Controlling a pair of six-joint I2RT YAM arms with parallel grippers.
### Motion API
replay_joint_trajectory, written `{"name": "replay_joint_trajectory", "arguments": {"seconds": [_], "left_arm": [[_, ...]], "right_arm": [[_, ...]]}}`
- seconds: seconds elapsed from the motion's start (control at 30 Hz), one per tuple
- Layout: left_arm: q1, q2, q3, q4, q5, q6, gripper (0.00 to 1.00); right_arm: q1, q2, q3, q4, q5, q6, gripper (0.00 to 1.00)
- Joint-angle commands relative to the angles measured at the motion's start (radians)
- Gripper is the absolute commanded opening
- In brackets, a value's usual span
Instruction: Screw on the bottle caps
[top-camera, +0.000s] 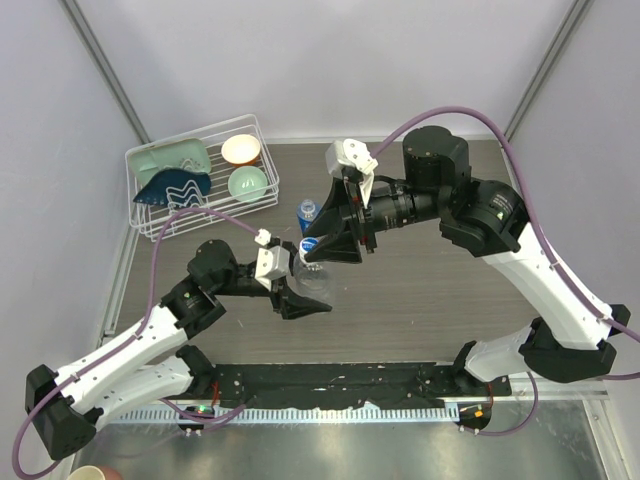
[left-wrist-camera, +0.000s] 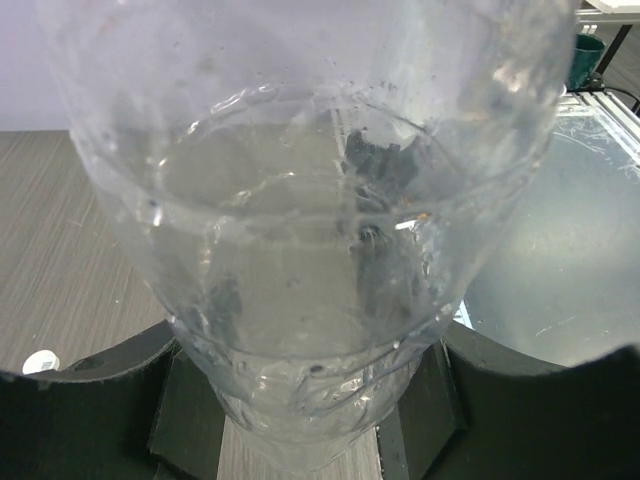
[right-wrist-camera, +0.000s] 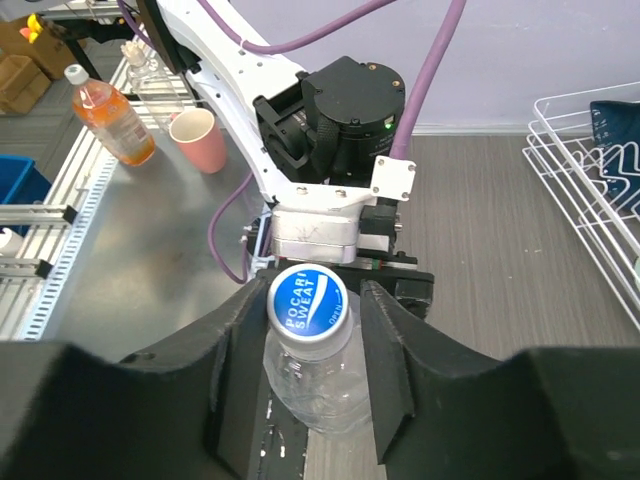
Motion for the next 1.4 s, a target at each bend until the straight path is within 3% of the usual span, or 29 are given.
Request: {"name": "replay_joint_trajectory", "arguments": {"seconds": [0.0,0.57,0.97,1.37], "left_arm": [[-0.004,-0.012,-0.001,0.022,-0.029,-0.007,0.00],[0.004,-0.015,0.011,-0.004,-0.110,-0.042,0.00],[0.007,-0.017,-0.002,-0.017,-0.170,-0.083,0.00],[0.012,-0.006,0.005,0.029,-0.313,-0.117,0.00]], "right_arm": [[-0.003,-0.013,0.005,0.048,-0.019,0.023,0.43],[-0.005,0.007,0.020,-0.090,0.070,0.000,0.02],[-0.005,0.036,0.066,-0.179,0.139,-0.030,0.01],[-0.003,0.013,-0.050,-0.124,0.282,0.017,0.01]]}}
